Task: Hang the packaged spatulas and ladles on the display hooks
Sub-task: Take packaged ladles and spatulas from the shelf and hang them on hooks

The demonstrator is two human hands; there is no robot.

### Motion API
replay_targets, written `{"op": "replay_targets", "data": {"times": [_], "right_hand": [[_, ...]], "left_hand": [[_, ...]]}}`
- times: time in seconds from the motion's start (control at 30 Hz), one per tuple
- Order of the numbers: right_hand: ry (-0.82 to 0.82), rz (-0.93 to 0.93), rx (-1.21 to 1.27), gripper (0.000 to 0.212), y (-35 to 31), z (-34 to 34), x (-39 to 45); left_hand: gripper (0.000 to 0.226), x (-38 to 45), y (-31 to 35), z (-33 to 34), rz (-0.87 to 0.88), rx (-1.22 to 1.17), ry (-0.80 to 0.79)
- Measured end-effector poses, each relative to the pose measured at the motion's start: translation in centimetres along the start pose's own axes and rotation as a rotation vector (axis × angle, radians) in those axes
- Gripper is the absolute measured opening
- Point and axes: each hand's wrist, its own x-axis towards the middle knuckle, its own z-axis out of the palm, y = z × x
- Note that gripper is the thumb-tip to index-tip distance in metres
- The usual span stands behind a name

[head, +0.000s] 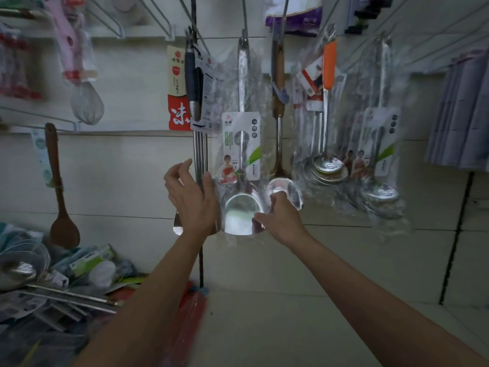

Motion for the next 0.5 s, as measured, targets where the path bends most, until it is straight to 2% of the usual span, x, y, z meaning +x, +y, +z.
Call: {"op": "replay_targets", "data": {"times": [0.07, 0.23, 0.33, 0.43, 0.5], "right_hand": [[-0.002, -0.043, 0.014, 0.054, -0.4, -0.5, 0.0], [0.120, -0.276, -0.071, 0.038, -1.7, -2.1, -0.8], [0.223, -0.397, -0.101, 0.034, -1.7, -3.8, -1.3], [0.289, -0.413, -0.173, 0.033, -1.1, -5.3, -1.6], [0.353, -0.410, -0.207, 0.038, -0.5, -6.6, -1.8]], "left_hand": [[0.043, -0.1, 2.1, 0.5, 0.074, -0.008, 0.034], [0.029, -1.6, 5.4, 2.0, 0.394, -0.027, -0.131], [0.028, -3.2, 6.9, 3.1, 0.434, -0.086, -0.259], [0.025, -4.6, 8.1, 4.0, 0.370, -0.229, -0.409], [0.032, -5.3, 9.0, 4.5, 0.392, -0.263, -0.474]]}}
